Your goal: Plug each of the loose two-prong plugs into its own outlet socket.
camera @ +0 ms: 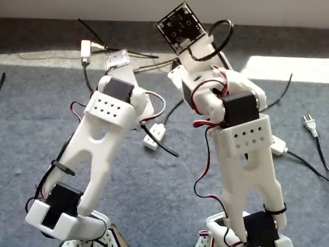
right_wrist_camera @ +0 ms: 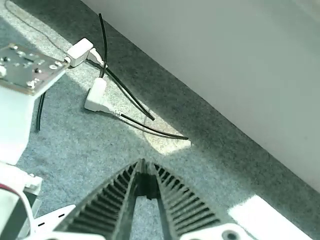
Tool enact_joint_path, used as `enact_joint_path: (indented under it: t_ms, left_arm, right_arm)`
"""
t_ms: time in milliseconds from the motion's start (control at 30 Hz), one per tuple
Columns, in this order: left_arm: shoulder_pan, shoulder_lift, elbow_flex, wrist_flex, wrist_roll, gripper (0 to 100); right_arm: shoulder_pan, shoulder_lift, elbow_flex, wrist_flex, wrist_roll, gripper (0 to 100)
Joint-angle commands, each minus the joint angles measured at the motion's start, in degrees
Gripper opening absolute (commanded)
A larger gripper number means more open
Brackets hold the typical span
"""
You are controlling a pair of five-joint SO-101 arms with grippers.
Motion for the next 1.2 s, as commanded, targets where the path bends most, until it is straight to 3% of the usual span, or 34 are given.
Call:
enact_joint_path:
  t_ms: [0, 233, 633, 1167]
  left_arm:
    - [4.26, -0.31, 0.04, 3.60, 8.00, 1]
    - [8.66, -0.31, 6.37, 2.81, 29.63, 1]
    - [6.64, -0.22, 14.64, -15.91, 42.02, 1]
    - [4.18, 5.93, 15.52, -18.81, 43.69, 1]
  right_arm:
    - [0.22, -0.22, -2.68, 0.22, -0.79, 0.6]
    - [0.22, -0.31, -2.68, 0.22, -0.79, 0.6]
    - [0.13, -0.13, -2.59, -0.13, -0.79, 0.6]
    - [0.13, 0.04, -2.51, -0.13, -0.53, 0.6]
